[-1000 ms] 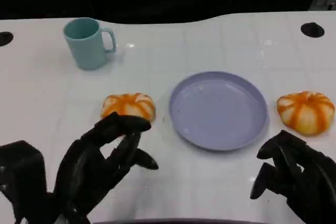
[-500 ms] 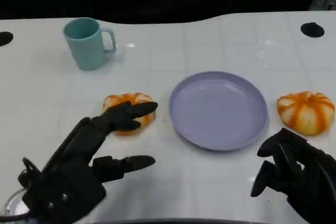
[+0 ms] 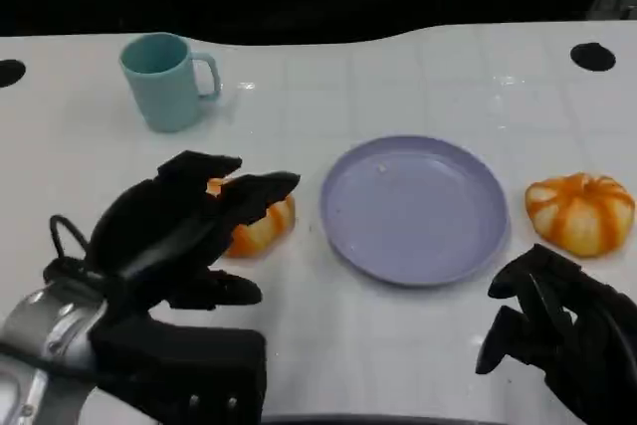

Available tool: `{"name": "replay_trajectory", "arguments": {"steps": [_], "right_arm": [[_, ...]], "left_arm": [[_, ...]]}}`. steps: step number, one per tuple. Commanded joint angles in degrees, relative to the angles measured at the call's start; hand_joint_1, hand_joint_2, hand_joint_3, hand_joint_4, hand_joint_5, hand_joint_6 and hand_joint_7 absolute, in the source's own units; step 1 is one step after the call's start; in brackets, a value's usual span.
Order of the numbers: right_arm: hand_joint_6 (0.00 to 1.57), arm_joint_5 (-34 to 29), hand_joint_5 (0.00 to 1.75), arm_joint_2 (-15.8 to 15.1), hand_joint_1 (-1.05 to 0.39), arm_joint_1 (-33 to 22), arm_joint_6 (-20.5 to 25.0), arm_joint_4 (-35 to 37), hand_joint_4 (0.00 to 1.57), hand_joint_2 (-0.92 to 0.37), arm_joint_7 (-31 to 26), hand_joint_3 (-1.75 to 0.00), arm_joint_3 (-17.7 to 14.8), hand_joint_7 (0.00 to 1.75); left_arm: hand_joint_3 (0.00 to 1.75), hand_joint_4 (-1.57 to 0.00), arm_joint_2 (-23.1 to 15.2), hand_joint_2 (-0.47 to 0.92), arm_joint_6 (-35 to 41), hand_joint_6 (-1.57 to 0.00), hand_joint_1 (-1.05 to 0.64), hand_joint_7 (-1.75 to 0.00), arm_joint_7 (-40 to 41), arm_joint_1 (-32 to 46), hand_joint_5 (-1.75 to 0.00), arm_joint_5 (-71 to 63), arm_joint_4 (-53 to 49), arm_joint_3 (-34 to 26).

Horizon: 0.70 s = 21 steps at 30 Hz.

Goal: Grasp the bread from the table and place it into the plate.

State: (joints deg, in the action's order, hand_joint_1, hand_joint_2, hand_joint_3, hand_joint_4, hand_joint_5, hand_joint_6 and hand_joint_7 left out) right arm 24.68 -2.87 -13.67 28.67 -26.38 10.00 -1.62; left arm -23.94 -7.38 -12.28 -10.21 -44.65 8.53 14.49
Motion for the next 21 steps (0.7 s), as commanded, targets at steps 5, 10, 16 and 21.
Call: {"name": "replay_trajectory", "arguments": {"steps": [5, 10, 16, 21], "right_arm": [[0.48, 0.06, 1.75, -0.68, -0.44, 0.26, -0.33, 0.03, 0.63, -0.92, 0.17, -0.38, -0.63, 1.62], [0.49, 0.30, 1.75, -0.50, -0.44, 0.23, 0.30, -0.37, 0.63, -0.92, -0.35, -0.38, -0.73, 1.62], [0.49, 0.67, 1.75, -0.67, -0.44, 0.29, 1.06, -0.61, 0.64, -0.92, -0.44, -0.39, -0.93, 1.62], [0.49, 0.56, 1.75, -0.74, -0.44, 0.13, 0.77, -0.52, 0.64, -0.92, -0.10, -0.38, -0.85, 1.61]], "left_arm": [[0.01, 0.00, 0.73, 0.82, 4.04, -0.25, -0.54, 0.00, -1.40, -7.86, -0.35, -5.37, -9.95, 5.31], [0.00, -0.01, 3.10, 0.83, 4.54, -0.26, -0.52, -0.01, 1.43, -13.54, -0.36, -5.90, -21.88, 8.37], [0.00, 0.00, 7.53, 0.80, 10.58, -0.22, -0.46, 0.00, -0.49, -18.88, -0.31, -5.27, -30.13, 10.41], [0.00, 0.00, 10.04, 0.77, 12.48, -0.23, -0.42, 0.00, 1.15, -22.30, -0.31, -4.78, -36.59, 12.32]]}}
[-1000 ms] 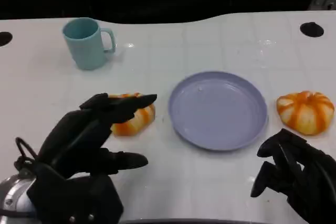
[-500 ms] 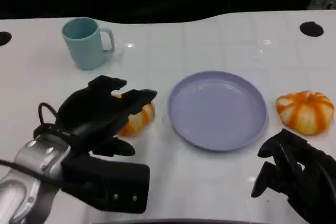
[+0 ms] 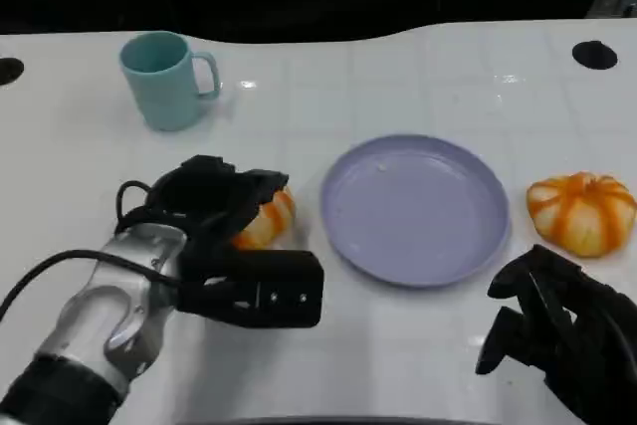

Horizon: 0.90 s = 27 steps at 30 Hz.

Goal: Grasp the bread from the table and place it into the plate.

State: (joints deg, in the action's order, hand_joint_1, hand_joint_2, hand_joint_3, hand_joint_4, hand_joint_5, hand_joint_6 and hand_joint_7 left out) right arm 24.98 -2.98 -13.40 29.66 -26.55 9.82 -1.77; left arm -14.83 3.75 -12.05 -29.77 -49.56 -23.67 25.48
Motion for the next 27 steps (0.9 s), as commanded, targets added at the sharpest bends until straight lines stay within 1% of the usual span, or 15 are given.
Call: {"name": "replay_trajectory", "arguments": {"steps": [1, 4, 11, 16, 17, 21, 27], "right_arm": [[0.49, 0.27, 1.75, -0.57, -0.45, -0.20, -0.12, -0.44, 0.64, -0.92, -0.03, -0.38, -0.70, 1.61], [0.50, 0.44, 1.75, -0.51, -0.45, -0.46, 0.09, -0.77, 0.64, -0.92, -0.10, -0.38, -0.71, 1.61], [0.49, 0.16, 1.75, -0.64, -0.44, -0.87, -1.04, -0.55, 0.63, -0.92, 0.74, -0.40, -0.72, 1.61], [0.49, 1.07, 1.75, -0.25, -0.45, -1.00, -0.03, -0.95, 0.63, -0.92, 0.31, -0.38, -1.08, 1.61], [0.49, 1.10, 1.75, -0.27, -0.45, -1.00, -0.03, -0.95, 0.63, -0.92, 0.29, -0.38, -1.08, 1.61], [0.49, 0.47, 1.75, -0.69, -0.45, -1.17, -0.57, -1.23, 0.63, -0.92, 0.51, -0.38, -0.77, 1.61], [0.49, 0.72, 1.75, -0.80, -0.46, -1.21, -0.90, -0.99, 0.64, -0.92, 1.10, -0.38, -0.96, 1.61]], "left_arm": [[0.00, 0.00, 1.21, 0.77, 1.54, -0.23, -0.40, 0.00, 1.27, -3.25, -0.31, 0.14, -5.38, 1.65], [0.00, 0.00, 2.32, 0.77, 1.31, -0.22, -0.39, 0.00, 3.47, -5.63, -0.31, -0.24, -10.23, 3.07], [0.01, 0.00, 5.28, 0.79, 1.07, -0.23, -0.47, 0.00, 7.05, -10.96, -0.31, 0.71, -21.00, 5.17], [0.00, 0.00, 6.96, 0.79, 1.26, -0.23, -0.47, -0.01, 8.25, -13.64, -0.31, 1.94, -26.66, 5.67], [0.00, 0.00, 7.01, 0.79, 1.17, -0.23, -0.47, -0.01, 8.44, -13.83, -0.31, 2.08, -27.05, 5.78], [0.00, 0.00, 8.55, 0.79, 1.11, -0.24, -0.47, -0.01, 9.65, -16.67, -0.31, 2.88, -33.91, 6.42], [0.00, -0.05, 10.09, 0.79, -0.16, -0.27, -0.40, -0.01, 11.20, -19.08, -0.29, 4.58, -40.61, 6.67]]}}
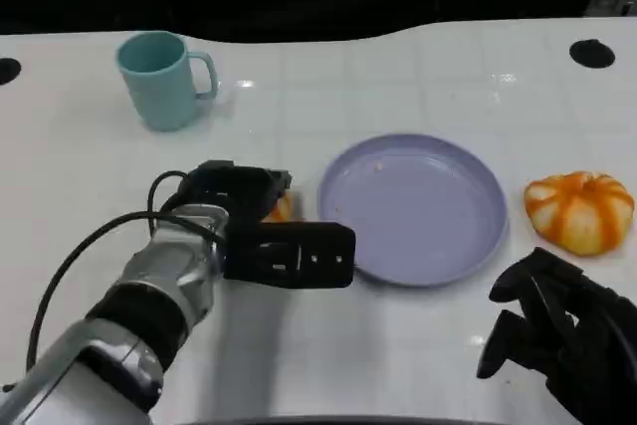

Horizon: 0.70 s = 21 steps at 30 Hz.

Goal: Grasp the bread from the table and place it into the plate.

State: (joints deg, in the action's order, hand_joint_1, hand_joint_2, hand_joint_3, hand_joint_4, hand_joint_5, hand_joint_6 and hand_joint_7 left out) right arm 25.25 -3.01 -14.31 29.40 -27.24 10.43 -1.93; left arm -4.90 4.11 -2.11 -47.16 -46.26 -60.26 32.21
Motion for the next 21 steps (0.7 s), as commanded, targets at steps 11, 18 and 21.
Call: {"name": "replay_trajectory", "arguments": {"steps": [11, 18, 21], "right_arm": [[0.48, 0.42, 1.75, -0.71, -0.46, -0.44, -0.52, -0.63, 0.63, -0.92, 0.45, -0.38, -0.91, 1.60], [0.47, 0.34, 1.75, -0.95, -0.46, -0.66, -1.04, -0.62, 0.63, -0.92, 1.08, -0.38, -1.16, 1.62], [0.47, 0.20, 1.75, -1.06, -0.46, -0.53, -1.14, -0.39, 0.63, -0.92, 1.38, -0.39, -1.25, 1.62]], "left_arm": [[0.01, -0.65, 1.06, 0.88, -3.41, -0.56, -0.19, -0.04, 6.16, -2.38, -0.22, 2.59, -11.09, 0.61], [0.21, -0.78, -0.94, 0.92, -8.59, -1.08, -0.30, -0.02, 16.10, -0.85, -1.23, 1.06, -12.64, 2.94], [0.30, -0.74, -1.41, 0.92, -9.96, -1.13, -0.28, -0.04, 18.21, -0.46, -1.47, 1.74, -12.86, 2.73]]}}
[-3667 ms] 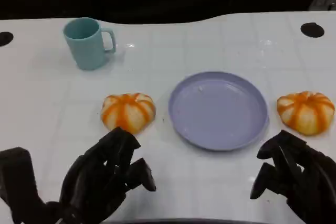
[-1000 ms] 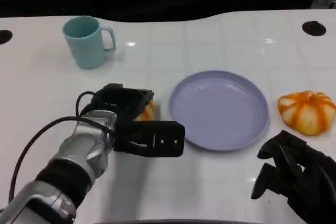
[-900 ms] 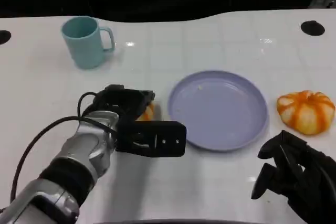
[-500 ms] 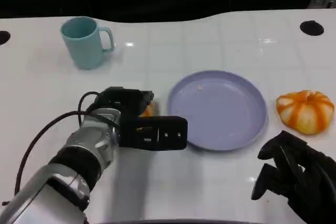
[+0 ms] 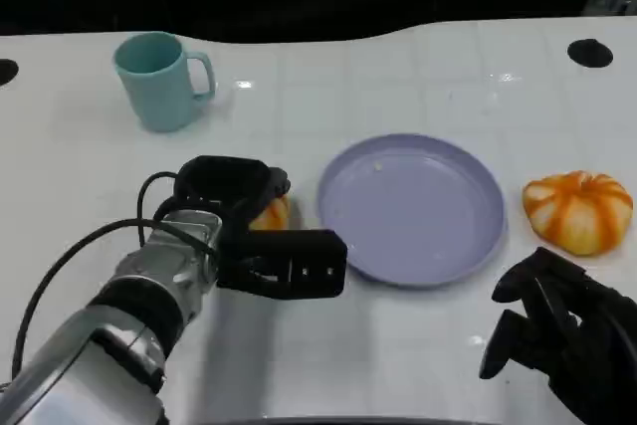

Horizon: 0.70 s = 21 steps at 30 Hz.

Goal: Grasp the bread from the table and place it into the plate.

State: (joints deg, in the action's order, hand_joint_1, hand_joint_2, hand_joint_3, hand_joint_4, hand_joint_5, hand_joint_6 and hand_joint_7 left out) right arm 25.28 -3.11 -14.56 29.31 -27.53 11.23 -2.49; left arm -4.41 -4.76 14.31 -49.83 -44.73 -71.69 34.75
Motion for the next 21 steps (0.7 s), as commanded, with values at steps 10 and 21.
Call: {"name": "replay_trajectory", "arguments": {"steps": [10, 21], "right_arm": [[0.49, 0.59, 1.75, -0.48, -0.47, -0.28, -0.72, 0.18, 0.65, -0.92, 0.05, -0.34, -1.01, 1.61], [0.50, 0.37, 1.75, -0.89, -0.46, 0.44, -1.01, 1.09, 0.64, -0.92, 0.49, -0.37, -1.08, 1.59]], "left_arm": [[0.33, -0.74, -1.74, 0.92, -1.10, -1.15, -0.24, -0.05, 6.04, 2.38, -1.74, 1.30, -0.25, -0.78], [0.35, -0.84, -4.06, 0.87, -2.37, -0.54, -0.14, -1.64, 5.95, 4.41, -1.75, 4.41, 12.59, -5.11]]}}
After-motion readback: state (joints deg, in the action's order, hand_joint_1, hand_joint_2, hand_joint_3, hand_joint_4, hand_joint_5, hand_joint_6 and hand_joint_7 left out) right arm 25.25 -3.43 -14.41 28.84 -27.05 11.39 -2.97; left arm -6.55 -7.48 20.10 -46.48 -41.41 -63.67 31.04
